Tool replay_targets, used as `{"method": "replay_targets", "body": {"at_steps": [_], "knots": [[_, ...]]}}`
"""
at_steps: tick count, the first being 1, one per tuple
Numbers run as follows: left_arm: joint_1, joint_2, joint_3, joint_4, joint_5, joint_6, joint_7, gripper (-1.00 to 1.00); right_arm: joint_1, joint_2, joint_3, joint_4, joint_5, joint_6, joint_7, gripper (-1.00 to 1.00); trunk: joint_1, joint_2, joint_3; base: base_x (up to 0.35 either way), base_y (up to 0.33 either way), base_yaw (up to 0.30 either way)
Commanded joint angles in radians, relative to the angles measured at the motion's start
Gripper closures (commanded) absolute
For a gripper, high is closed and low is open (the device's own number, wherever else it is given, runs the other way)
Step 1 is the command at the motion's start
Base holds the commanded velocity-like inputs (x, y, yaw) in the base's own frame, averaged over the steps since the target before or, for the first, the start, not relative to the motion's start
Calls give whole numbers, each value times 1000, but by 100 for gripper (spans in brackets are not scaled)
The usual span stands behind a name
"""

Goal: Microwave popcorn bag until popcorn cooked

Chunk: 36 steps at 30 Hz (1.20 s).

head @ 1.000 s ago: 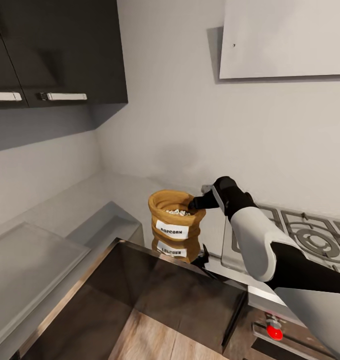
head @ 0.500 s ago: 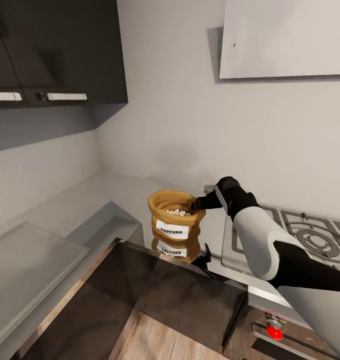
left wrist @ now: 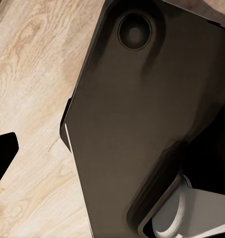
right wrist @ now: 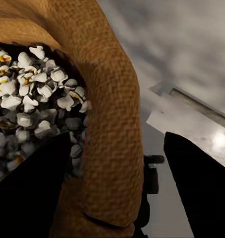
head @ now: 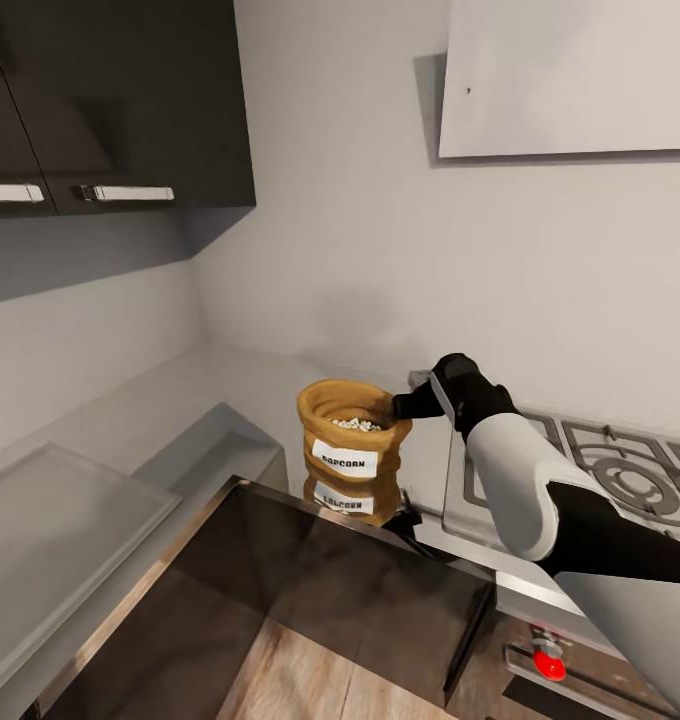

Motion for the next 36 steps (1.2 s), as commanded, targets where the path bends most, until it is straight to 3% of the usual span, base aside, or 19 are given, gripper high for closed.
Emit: {"method": "replay_targets", "body": {"at_steps": [1, 11, 16, 23, 36], "knots": [[0, 0, 0, 0, 4, -2, 3, -100, 0, 1, -7, -1, 14, 3, 6, 100, 0, -1, -1, 0, 0, 0], [0, 0, 0, -1, 4, -2, 3, -100, 0, 2, -6, -3, 18, 22, -1, 100, 0, -1, -1, 0, 0, 0], [0, 0, 0, 0, 4, -2, 3, -100, 0, 8, -7, -28, 21, 127, -2, 100, 0, -1, -1, 0, 0, 0], [0, 0, 0, -1, 4, -2, 3, -100, -1, 15, -2, -150, 20, 127, -2, 100, 0, -1, -1, 0, 0, 0], [0, -3, -13, -1, -6, -2, 2, -100, 0, 3, 2, -155, 34, 127, -11, 100, 0, -1, -1, -11, 0, 0]]}}
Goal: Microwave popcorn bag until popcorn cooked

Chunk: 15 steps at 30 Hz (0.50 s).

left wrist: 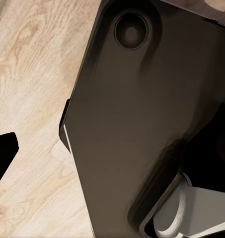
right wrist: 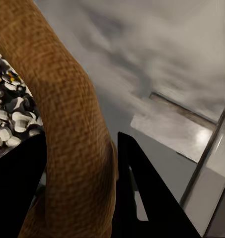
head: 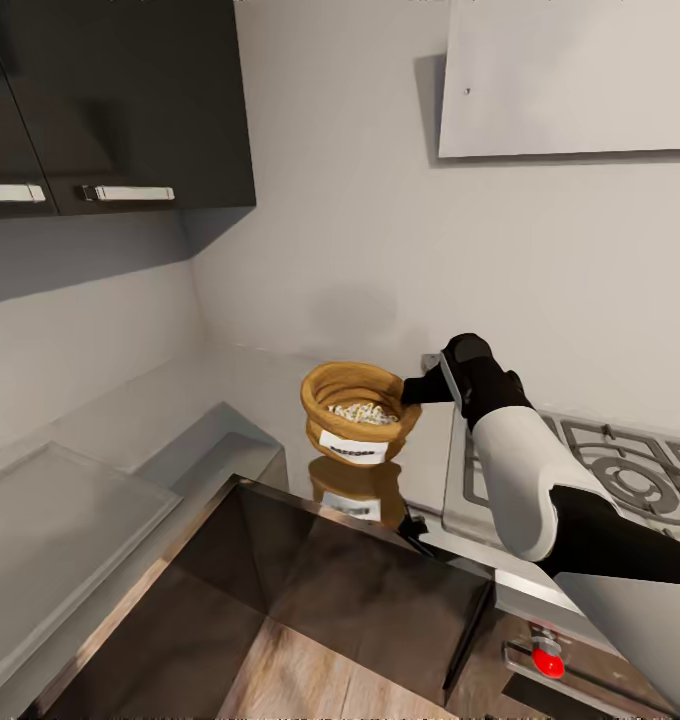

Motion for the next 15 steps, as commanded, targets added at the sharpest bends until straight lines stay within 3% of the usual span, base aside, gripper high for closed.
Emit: {"method": "replay_targets", "body": {"at_steps": [1, 15], "knots": [[0, 0, 0, 0, 4, -2, 3, -100, -1, 2, -8, -2, 9, 3, 6, 100, 0, -1, -1, -199, 0, 0], [0, -5, 4, 1, 4, -2, 3, -100, -1, 1, -5, -2, 9, 3, 3, 100, 0, -1, -1, -334, 0, 0]]}}
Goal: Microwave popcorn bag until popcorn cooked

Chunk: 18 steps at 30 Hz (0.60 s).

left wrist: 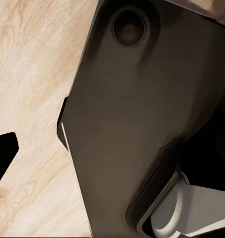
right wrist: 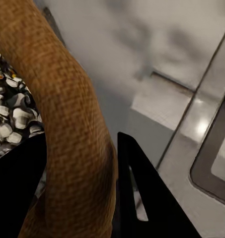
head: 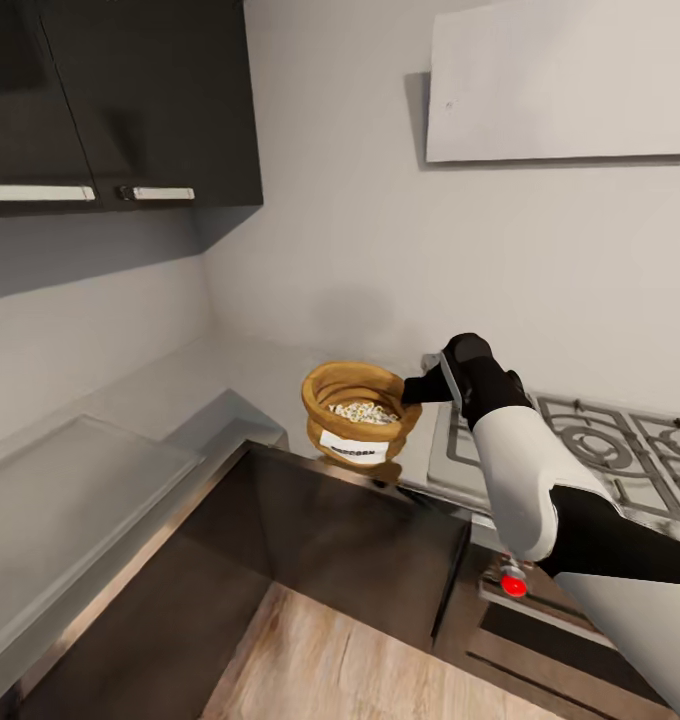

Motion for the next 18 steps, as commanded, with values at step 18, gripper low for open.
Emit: {"method": "replay_targets", "body": {"at_steps": [18], "knots": [[0, 3, 2, -1, 7, -2, 2, -100, -1, -1, -7, 3, 6, 2, 7, 100, -1, -1, 5, -346, 0, -30]]}}
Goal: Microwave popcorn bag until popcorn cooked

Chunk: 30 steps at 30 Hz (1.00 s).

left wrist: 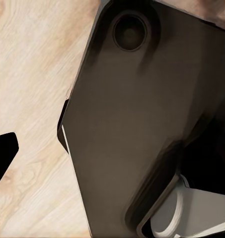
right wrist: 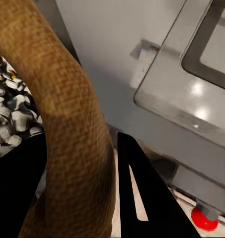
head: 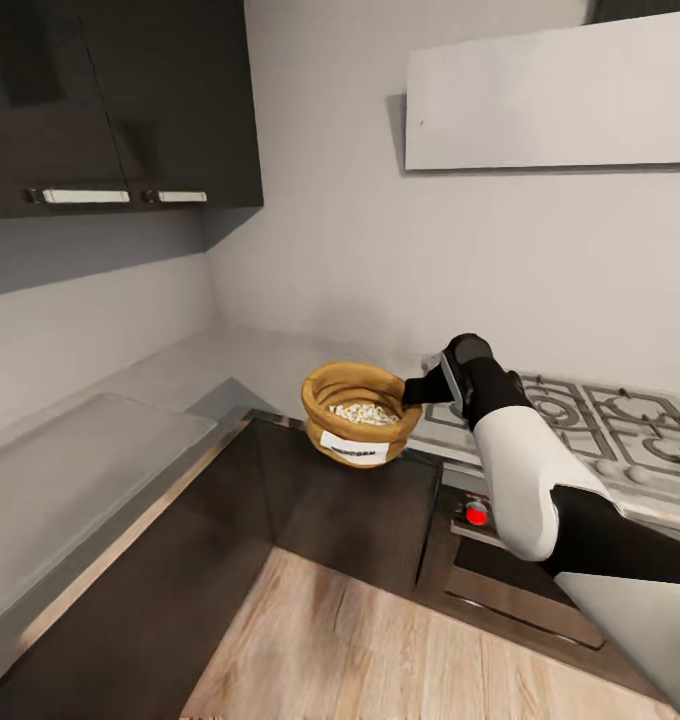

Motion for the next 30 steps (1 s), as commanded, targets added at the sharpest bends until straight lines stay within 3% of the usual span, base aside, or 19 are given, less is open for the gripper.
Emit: {"method": "replay_targets", "body": {"at_steps": [1, 7, 22, 25, 30], "knots": [[0, 0, 0, -1, 4, -2, 2, -100, -1, 2, -8, 2, 9, 2, 7, 100, -1, -1, 0, -346, 0, -116], [0, 2, 1, -1, 7, -2, 2, -100, -1, 1, -8, 8, 5, 2, 7, 100, -1, -1, 8, -224, 0, -118], [0, 3, 4, -1, 12, -2, 2, -100, -1, 0, -8, 12, 4, 2, -26, 100, -1, -1, 29, -5, 0, -126], [0, 3, 4, -1, 12, -2, 2, -100, -1, 0, -9, 55, 4, 2, -43, 100, -1, -1, 33, 0, 0, -132], [0, 3, 4, -1, 12, -2, 2, -100, -2, -22, -9, 142, 4, 2, -57, 100, -1, -1, 40, 0, 0, -132]]}}
